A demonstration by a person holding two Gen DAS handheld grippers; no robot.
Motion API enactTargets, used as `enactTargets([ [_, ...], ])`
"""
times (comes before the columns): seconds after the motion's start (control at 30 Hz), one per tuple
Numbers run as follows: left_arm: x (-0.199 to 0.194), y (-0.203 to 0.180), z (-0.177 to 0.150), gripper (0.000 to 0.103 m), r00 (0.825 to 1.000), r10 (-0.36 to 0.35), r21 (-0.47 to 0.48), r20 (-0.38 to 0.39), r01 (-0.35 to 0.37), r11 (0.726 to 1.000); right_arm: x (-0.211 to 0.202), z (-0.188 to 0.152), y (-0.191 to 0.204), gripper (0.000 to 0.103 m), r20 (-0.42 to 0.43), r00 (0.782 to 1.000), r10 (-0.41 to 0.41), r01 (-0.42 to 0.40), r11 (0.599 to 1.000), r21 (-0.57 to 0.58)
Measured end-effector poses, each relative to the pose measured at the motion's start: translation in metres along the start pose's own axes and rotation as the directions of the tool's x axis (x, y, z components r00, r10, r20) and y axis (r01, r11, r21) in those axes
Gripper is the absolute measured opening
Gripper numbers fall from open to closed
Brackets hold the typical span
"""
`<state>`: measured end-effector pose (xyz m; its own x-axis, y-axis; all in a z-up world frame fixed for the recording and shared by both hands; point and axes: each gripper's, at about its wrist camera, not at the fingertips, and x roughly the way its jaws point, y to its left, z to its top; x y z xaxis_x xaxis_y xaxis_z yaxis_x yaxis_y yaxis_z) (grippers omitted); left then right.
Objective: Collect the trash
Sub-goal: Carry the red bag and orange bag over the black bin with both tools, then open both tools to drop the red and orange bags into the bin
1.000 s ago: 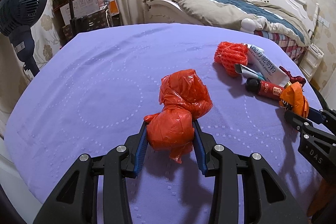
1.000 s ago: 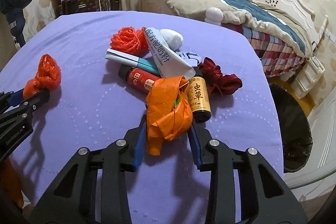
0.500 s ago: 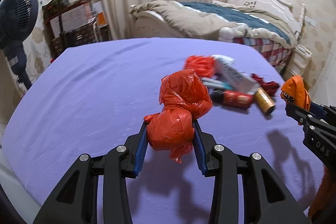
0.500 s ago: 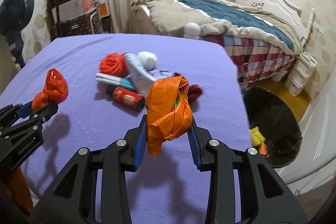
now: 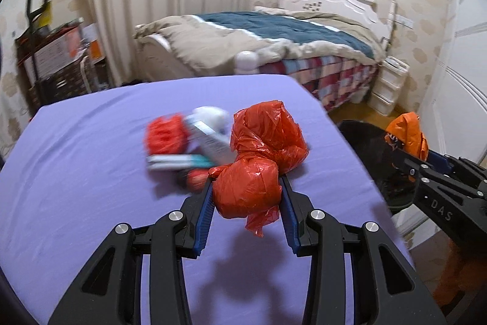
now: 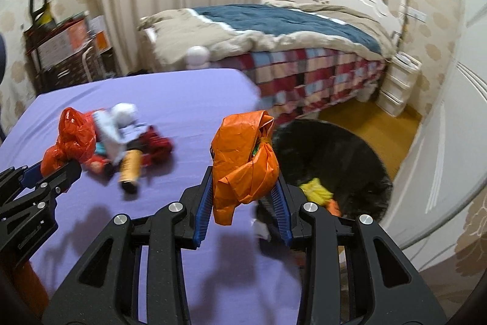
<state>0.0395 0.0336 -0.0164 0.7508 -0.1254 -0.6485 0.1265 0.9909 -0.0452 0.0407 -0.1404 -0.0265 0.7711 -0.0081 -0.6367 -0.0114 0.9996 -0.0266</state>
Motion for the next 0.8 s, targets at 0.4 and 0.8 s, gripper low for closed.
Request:
enactTargets([
  [0.4, 0.055, -0.092, 0.030, 0.040, 0.996, -0.083, 0.126, -0.024, 0.085, 0.988, 0.036, 0.007, -0.081, 0.035, -0.028, 0.996, -0.087, 0.089, 0.991, 0.098],
  [0.8, 0.101, -0.147, 0.044, 0.040, 0.994, -0.089, 0.194, -0.070, 0.101, 0.976, 0.064, 0.012, -0.125, 0.035, -0.057, 0.992, -0.109, 0.116, 0.983, 0.141],
])
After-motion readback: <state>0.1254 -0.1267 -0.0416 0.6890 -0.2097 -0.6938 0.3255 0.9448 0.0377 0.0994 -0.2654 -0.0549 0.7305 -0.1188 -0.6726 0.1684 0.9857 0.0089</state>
